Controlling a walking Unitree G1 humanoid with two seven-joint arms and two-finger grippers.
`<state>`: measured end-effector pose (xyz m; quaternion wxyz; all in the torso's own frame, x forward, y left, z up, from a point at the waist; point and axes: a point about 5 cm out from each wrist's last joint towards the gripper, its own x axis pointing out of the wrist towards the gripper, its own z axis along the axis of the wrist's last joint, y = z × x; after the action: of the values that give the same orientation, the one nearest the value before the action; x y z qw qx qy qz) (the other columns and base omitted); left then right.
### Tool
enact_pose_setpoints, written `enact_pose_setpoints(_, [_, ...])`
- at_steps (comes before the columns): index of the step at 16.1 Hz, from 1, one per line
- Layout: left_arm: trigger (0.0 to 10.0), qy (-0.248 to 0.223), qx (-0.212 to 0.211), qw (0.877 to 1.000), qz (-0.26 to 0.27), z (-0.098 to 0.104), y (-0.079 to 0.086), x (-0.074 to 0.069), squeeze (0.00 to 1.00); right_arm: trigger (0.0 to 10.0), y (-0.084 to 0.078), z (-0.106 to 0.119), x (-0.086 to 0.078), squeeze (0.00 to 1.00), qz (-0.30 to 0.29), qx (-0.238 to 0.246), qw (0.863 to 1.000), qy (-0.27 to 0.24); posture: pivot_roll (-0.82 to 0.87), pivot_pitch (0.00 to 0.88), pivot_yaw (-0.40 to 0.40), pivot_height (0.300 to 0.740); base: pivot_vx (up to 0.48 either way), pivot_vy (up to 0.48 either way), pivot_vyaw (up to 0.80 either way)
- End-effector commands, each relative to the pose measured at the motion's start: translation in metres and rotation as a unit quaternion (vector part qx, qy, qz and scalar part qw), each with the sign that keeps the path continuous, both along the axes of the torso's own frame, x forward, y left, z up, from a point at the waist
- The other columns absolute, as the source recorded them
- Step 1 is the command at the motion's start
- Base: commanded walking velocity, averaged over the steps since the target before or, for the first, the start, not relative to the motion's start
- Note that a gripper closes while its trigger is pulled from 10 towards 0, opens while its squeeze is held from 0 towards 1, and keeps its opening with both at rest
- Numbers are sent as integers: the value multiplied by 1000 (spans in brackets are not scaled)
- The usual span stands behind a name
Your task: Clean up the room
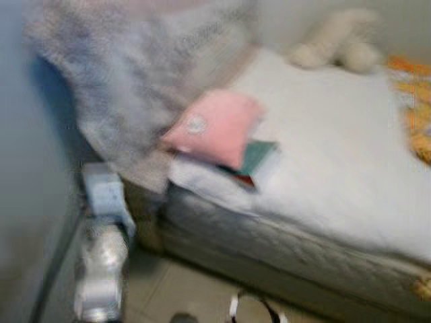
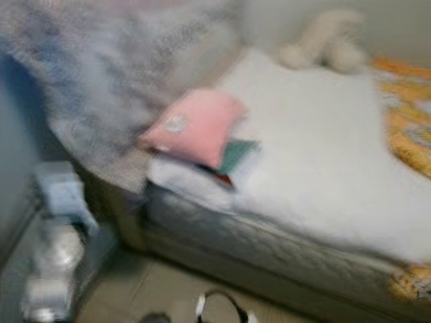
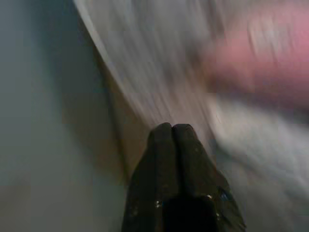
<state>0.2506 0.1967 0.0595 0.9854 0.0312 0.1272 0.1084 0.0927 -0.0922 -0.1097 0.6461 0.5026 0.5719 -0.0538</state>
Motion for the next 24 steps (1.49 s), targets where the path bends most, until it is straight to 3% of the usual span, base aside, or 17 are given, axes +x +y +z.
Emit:
enact_pose_setpoints(1, [10000, -56, 21, 998, -22, 27, -2, 15, 0, 10000, 8, 163, 235, 0, 251, -336, 690, -590, 228, 0, 0, 740, 0, 0, 0])
enact_pose_setpoints(4, [10000, -63, 32, 997, -31, 29, -1, 18, 0, 10000, 12, 163, 233, 0, 265, -347, 670, -601, 234, 0, 0, 740, 0, 0, 0])
enact_pose_setpoints(5, [10000, -66, 7, 998, -22, 23, 5, 21, 0, 10000, 14, 163, 232, 0, 278, -358, 651, -610, 242, 0, 0, 740, 0, 0, 0])
enact_pose_setpoints(6, [10000, -29, -13, 999, -34, 1, 7, 19, 0, 10000, 13, 156, 229, 0, 297, -373, 645, -597, 248, 0, 0, 740, 0, 0, 0])
enact_pose_setpoints(7, [10000, -7, -10, 999, -52, -9, 4, 17, 0, 10000, 12, 153, 228, 0, 307, -379, 641, -592, 248, 0, 0, 740, 0, 0, 0])
enact_pose_setpoints(8, [10000, 58, 22, 995, -83, -36, -3, 14, 0, 10000, 7, 143, 225, 0, 330, -398, 646, -562, 262, 0, 0, 740, 0, 0, 0])
enact_pose_setpoints(9, [10000, 72, 14, 994, -82, -42, -4, 14, 0, 10000, 6, 140, 225, 0, 339, -402, 648, -551, 260, 0, 0, 740, 0, 0, 0])
enact_pose_setpoints(10, [10000, 87, -7, 993, -79, -48, -6, 17, 0, 10000, 3, 138, 226, 0, 335, -409, 663, -529, 248, 0, 0, 740, 0, 0, 0])
enact_pose_setpoints(12, [10000, 101, -49, 990, -90, -54, -13, 22, 0, 10000, 3, 143, 232, 0, 333, -416, 662, -527, 249, 0, 0, 740, 0, 0, 0])
enact_pose_setpoints(13, [10000, 111, -54, 987, -105, -57, -18, 22, 0, 10000, 3, 145, 233, 0, 335, -419, 658, -529, 243, 0, -199, 740, 0, 0, 0])
enact_pose_setpoints(24, [10000, 111, -54, 987, -105, -57, -18, 22, 0, 10000, 3, 145, 233, 0, 335, -419, 658, -529, 243, 0, -199, 740, 0, 0, 0])
